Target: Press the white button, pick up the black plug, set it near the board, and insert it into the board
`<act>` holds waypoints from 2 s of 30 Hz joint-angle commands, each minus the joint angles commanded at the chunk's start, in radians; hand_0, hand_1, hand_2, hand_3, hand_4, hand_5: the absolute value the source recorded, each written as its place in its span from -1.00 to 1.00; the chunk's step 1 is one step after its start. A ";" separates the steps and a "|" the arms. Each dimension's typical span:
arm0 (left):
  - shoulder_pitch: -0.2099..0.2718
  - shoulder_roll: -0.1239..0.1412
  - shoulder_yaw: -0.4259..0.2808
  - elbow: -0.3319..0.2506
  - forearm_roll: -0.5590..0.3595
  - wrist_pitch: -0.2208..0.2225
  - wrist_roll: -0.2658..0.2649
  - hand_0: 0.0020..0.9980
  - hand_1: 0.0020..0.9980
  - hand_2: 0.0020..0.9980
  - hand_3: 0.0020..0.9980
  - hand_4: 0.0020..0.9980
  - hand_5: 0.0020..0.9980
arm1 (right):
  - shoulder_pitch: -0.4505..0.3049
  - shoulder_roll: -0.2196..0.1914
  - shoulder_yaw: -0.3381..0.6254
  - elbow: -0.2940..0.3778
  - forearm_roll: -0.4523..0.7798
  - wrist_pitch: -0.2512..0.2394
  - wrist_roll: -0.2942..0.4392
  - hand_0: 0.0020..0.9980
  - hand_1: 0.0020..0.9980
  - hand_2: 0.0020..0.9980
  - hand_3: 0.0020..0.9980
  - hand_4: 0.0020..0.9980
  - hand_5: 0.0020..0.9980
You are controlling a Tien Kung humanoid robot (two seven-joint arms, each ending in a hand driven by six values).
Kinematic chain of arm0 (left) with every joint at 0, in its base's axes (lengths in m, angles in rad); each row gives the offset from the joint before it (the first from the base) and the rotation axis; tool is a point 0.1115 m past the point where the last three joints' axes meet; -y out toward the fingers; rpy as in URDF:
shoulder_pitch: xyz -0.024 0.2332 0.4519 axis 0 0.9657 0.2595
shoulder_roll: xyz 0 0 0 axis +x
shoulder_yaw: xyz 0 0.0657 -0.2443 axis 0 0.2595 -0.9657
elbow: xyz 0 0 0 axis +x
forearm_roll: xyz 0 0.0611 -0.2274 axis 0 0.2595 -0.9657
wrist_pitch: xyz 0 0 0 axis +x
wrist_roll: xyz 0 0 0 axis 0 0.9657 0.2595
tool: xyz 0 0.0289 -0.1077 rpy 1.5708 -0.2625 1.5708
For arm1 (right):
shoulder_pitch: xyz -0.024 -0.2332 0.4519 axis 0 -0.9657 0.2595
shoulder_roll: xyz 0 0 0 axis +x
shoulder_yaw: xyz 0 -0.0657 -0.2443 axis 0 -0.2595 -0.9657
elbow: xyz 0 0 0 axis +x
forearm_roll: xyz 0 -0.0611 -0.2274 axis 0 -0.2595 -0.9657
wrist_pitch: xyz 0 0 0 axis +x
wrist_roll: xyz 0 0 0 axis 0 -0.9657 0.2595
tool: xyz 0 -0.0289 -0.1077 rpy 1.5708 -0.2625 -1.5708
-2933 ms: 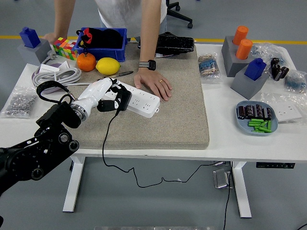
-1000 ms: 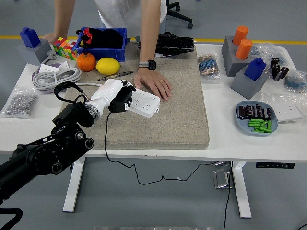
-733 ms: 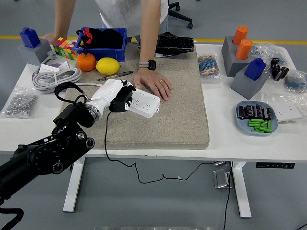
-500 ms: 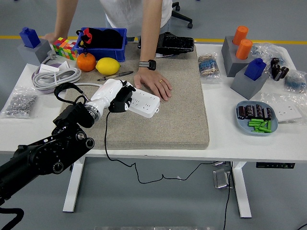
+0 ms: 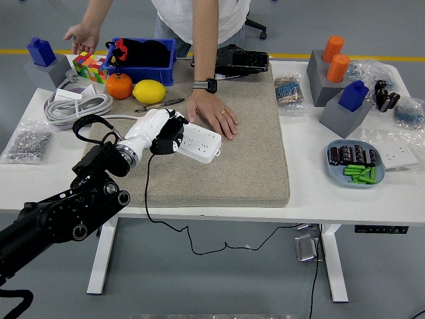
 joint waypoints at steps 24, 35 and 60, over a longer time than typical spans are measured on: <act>0.104 0.065 -0.351 -0.145 0.061 0.066 -0.073 0.87 0.89 0.79 0.73 0.70 -0.01 | -0.004 -0.002 0.006 -0.003 -0.005 -0.001 0.001 0.34 0.20 0.13 0.15 0.25 -0.34; 0.156 0.134 -0.564 -0.161 0.077 0.056 -0.071 0.88 0.89 0.77 0.71 0.70 0.20 | 0.006 -0.014 0.008 -0.009 -0.005 -0.003 0.002 0.34 0.20 0.13 0.15 0.25 -0.34; 0.201 0.148 -0.656 -0.203 0.088 0.036 -0.054 0.88 0.87 0.74 0.70 0.68 0.29 | -0.001 -0.010 0.052 -0.016 -0.032 -0.007 0.005 0.34 0.20 0.13 0.15 0.25 -0.34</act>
